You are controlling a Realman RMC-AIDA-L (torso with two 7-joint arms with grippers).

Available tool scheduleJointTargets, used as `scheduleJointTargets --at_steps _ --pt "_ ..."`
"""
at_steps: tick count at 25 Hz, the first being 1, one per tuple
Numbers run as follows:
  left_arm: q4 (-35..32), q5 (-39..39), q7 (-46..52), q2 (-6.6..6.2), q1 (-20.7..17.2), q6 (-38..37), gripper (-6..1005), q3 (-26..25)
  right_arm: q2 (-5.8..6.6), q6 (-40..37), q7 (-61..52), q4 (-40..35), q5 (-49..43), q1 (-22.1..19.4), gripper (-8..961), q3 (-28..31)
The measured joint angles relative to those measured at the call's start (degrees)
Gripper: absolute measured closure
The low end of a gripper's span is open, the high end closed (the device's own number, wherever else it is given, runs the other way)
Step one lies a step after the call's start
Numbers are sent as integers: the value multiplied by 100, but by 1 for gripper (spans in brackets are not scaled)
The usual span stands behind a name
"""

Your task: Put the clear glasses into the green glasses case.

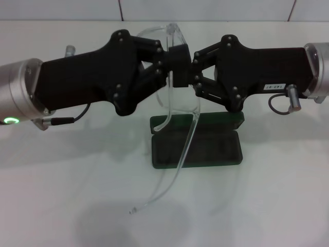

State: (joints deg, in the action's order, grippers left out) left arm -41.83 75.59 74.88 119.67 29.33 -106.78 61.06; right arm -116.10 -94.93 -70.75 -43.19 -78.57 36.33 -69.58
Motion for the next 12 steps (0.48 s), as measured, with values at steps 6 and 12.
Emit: scheduleJointTargets --at_steps 6,12 --pt "46 -98 -113 3 -35 66 968 14 2 10 18 -8 14 -33 870 12" --pt "17 -142 -114 0 -74 26 967 25 15 50 138 23 138 -127 871 33"
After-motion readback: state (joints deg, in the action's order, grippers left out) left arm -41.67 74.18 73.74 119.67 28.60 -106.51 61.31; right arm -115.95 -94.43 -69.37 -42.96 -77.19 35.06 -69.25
